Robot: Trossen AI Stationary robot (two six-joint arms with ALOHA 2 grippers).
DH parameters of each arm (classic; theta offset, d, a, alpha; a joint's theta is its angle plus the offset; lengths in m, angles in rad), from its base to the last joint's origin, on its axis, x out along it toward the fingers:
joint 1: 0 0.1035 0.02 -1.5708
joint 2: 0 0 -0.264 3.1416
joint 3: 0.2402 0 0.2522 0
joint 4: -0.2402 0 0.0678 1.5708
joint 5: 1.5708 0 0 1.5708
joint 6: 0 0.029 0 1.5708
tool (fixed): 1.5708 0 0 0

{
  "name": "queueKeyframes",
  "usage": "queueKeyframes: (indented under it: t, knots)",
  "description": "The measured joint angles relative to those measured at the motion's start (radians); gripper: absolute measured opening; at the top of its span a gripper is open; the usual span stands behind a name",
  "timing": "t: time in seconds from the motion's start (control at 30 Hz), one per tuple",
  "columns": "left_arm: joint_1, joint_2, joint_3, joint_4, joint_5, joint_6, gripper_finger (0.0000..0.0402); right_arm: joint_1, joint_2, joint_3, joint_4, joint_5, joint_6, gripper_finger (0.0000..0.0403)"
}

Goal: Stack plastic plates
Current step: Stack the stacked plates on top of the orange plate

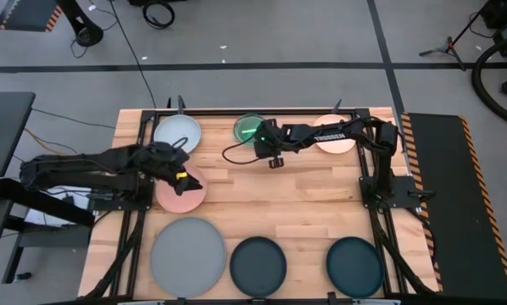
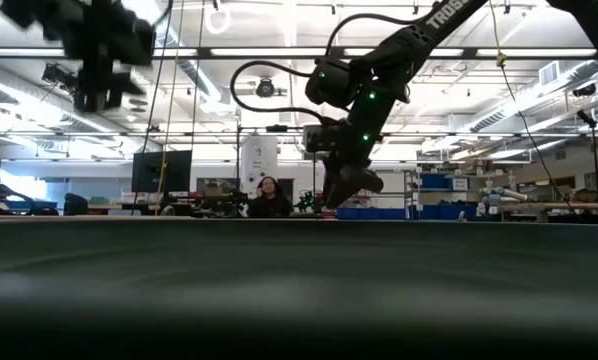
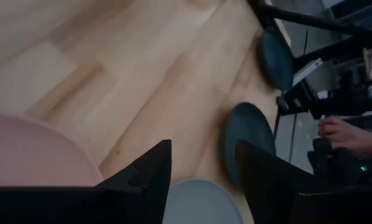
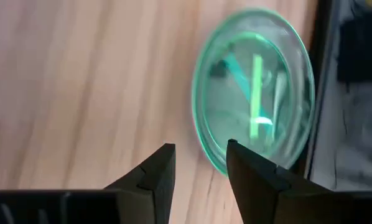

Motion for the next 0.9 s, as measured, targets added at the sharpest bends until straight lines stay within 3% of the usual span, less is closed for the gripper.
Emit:
queueKeyframes:
  t: [0.13, 0.37, 0.57, 0.9]
  knots:
    - [0.012, 0.000, 0.197, -0.126, -0.090, 0.160, 0.0181, -0.012, 0.000, 0.000, 0.024, -0.081, -0.115, 0.0150]
    - [0.012, 0.001, 0.427, -0.118, -0.246, 0.367, 0.0181, -0.062, 0.035, -0.001, 0.066, -0.070, -0.173, 0.0148]
    - [0.012, 0.002, 0.476, -0.048, -0.260, 0.396, 0.0181, -0.082, 0.083, -0.003, 0.079, -0.094, -0.218, 0.0148]
    - [0.009, 0.021, 0.475, 0.038, -0.260, 0.282, 0.0181, -0.102, 0.131, 0.000, 0.143, -0.121, -0.514, 0.0142]
